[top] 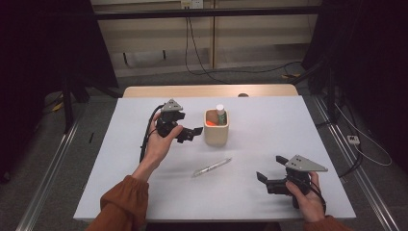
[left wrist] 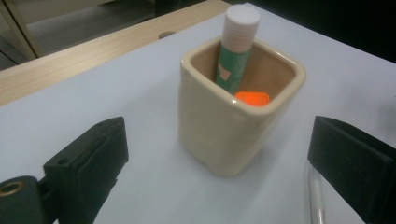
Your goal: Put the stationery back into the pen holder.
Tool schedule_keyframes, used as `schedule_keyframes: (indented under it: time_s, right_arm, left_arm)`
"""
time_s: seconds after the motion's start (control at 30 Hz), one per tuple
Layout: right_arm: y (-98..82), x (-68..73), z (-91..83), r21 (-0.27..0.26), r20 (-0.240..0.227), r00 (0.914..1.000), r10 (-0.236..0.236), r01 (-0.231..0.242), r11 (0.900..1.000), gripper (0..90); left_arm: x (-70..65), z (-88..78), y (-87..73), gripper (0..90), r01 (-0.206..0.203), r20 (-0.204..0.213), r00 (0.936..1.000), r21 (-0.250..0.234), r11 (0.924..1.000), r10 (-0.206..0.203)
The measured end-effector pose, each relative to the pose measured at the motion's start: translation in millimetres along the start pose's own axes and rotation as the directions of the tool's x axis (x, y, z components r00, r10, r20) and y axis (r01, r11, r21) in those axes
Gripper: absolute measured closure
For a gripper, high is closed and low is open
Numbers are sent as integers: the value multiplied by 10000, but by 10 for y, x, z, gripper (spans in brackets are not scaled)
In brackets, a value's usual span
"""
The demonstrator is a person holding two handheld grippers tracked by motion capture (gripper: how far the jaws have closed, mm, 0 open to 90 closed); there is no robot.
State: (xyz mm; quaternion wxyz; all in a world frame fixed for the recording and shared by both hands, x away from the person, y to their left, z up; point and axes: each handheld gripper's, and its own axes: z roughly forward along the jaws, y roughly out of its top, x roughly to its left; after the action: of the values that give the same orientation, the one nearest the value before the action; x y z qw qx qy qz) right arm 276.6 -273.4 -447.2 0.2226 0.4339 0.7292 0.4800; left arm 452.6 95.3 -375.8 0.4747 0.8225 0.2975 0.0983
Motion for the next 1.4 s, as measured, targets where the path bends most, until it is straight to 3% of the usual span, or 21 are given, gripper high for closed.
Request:
schedule_keyframes:
  time_s: [0.13, 0.43, 0.77, 0.87, 1.07, 1.2, 1.4]
  right_arm:
    - [0, -4, 7, 3, 5, 10000, -29, 29, 10000, 43]
    - [1, -6, 6, 4, -3, 10000, -28, 28, 10000, 43]
    - [1, -3, 5, 4, 1, 10000, -40, 40, 10000, 43]
    - [1, -3, 7, 14, 34, 10000, -39, 39, 10000, 43]
    - [3, 3, 7, 33, 3, 10000, -74, 74, 10000, 43]
    - [2, 2, 1, -5, 38, 10000, -31, 31, 10000, 43]
    - [3, 8, 3, -18, 3, 10000, -80, 80, 10000, 43]
  left_arm:
    - [-21, -45, -81, 50, 135, 0, 9999, -72, 9999, -135]
    - [-109, -91, -165, 50, -152, 1, 9999, -3, 9999, 152]
    - [-166, -165, -301, 51, -290, 160, 9995, 425, 9987, 283]
    - [-189, -209, -328, 52, -227, 129, 9997, 329, 9992, 223]
    - [-252, -250, -365, 52, -520, 128, 9986, 347, 9980, 516]
    - [-283, -208, -446, 62, -389, 399, 9985, 653, 9971, 363]
    - [-354, -190, -486, 64, -600, 507, 9973, 1319, 9894, 538]
